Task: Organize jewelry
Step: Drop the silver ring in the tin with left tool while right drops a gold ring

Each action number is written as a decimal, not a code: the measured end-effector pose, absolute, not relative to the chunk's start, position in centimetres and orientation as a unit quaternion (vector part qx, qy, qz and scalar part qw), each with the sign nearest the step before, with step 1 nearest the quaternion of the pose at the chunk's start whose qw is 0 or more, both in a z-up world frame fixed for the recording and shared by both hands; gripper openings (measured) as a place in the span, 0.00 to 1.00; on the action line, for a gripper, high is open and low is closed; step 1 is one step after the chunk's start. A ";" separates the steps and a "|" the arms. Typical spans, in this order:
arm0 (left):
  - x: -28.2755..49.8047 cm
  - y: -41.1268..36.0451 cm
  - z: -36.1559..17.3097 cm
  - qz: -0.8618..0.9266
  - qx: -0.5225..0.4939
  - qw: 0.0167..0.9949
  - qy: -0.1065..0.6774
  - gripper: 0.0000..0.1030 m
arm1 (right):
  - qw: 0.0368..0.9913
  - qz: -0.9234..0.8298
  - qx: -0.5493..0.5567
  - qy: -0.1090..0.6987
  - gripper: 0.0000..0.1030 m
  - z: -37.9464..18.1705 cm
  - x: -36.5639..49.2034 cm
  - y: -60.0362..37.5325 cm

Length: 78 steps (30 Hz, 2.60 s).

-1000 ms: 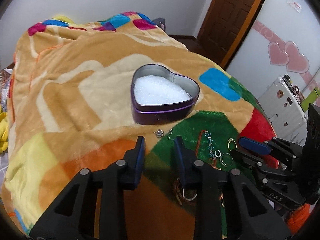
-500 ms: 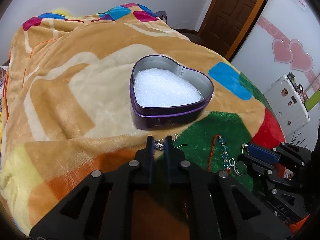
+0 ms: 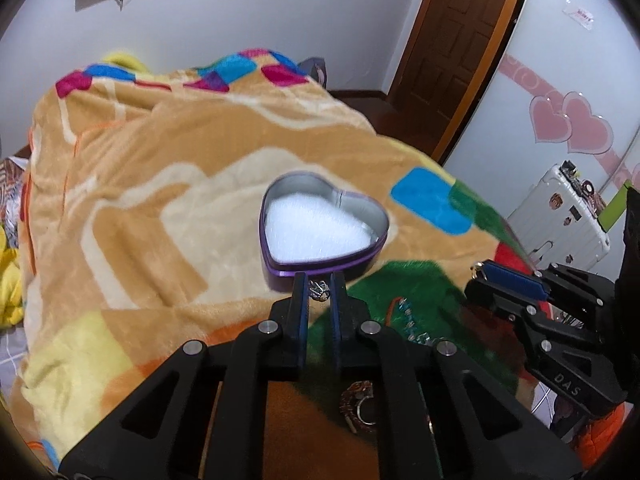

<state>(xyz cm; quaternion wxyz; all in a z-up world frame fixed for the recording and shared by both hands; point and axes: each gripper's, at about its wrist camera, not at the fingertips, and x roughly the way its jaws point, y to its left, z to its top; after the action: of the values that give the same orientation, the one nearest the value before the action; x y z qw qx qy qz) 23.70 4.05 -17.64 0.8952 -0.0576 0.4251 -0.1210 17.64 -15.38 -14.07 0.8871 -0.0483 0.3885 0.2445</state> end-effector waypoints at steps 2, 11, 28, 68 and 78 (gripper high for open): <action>23.6 4.1 -16.7 -0.121 -0.056 0.900 0.415 0.09 | 0.892 0.245 -0.045 0.377 0.16 -13.3 17.8 -15.2; 23.3 4.6 -13.9 -0.115 -0.054 0.915 0.382 0.09 | 0.906 0.251 -0.042 0.338 0.16 -10.8 18.8 -14.3; 26.0 5.1 -13.5 -0.122 -0.055 0.917 0.376 0.09 | 0.891 0.289 -0.051 0.346 0.16 -11.9 22.8 -10.9; 27.2 5.7 -15.4 -0.119 -0.061 0.899 0.416 0.15 | 0.856 0.295 -0.101 0.411 0.24 -14.2 24.5 -9.8; 24.0 5.6 -13.7 -0.111 -0.040 0.906 0.406 0.19 | 0.875 0.282 -0.081 0.386 0.27 -11.1 22.2 -12.0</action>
<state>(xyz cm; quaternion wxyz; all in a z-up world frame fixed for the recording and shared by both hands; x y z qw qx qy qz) 24.02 5.64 -13.71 0.9063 -0.0401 0.4058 -0.1114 22.24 -12.03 -11.07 0.8746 -0.0806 0.3860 0.2822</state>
